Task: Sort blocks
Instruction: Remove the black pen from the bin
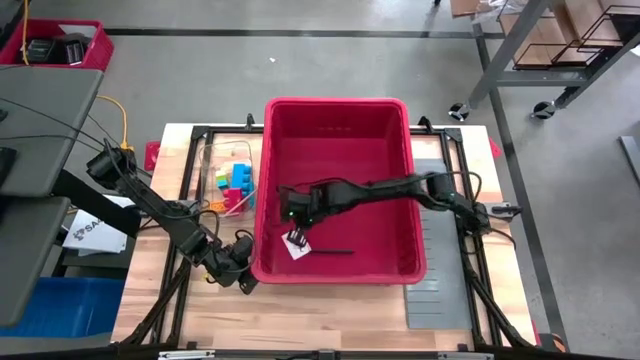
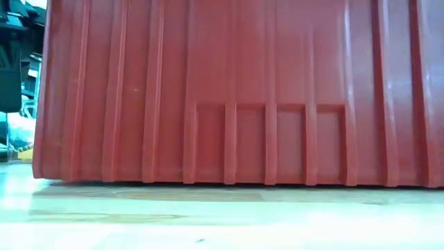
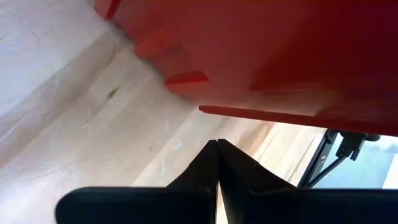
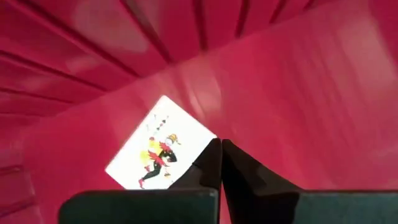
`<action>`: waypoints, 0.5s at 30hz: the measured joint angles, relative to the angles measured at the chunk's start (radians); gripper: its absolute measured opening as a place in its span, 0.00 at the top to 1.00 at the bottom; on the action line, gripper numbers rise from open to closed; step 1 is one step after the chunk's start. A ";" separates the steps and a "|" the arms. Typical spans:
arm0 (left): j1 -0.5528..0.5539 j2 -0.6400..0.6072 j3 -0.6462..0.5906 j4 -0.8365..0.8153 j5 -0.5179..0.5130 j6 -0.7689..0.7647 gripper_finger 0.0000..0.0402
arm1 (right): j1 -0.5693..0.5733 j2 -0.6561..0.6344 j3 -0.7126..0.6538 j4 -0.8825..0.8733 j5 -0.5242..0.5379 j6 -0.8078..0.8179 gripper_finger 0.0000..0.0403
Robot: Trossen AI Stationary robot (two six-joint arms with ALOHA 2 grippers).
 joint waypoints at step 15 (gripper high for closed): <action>-0.023 -0.055 -0.003 0.045 -0.014 0.131 1.00 | -0.051 -0.167 0.003 -0.401 -0.556 -0.186 1.00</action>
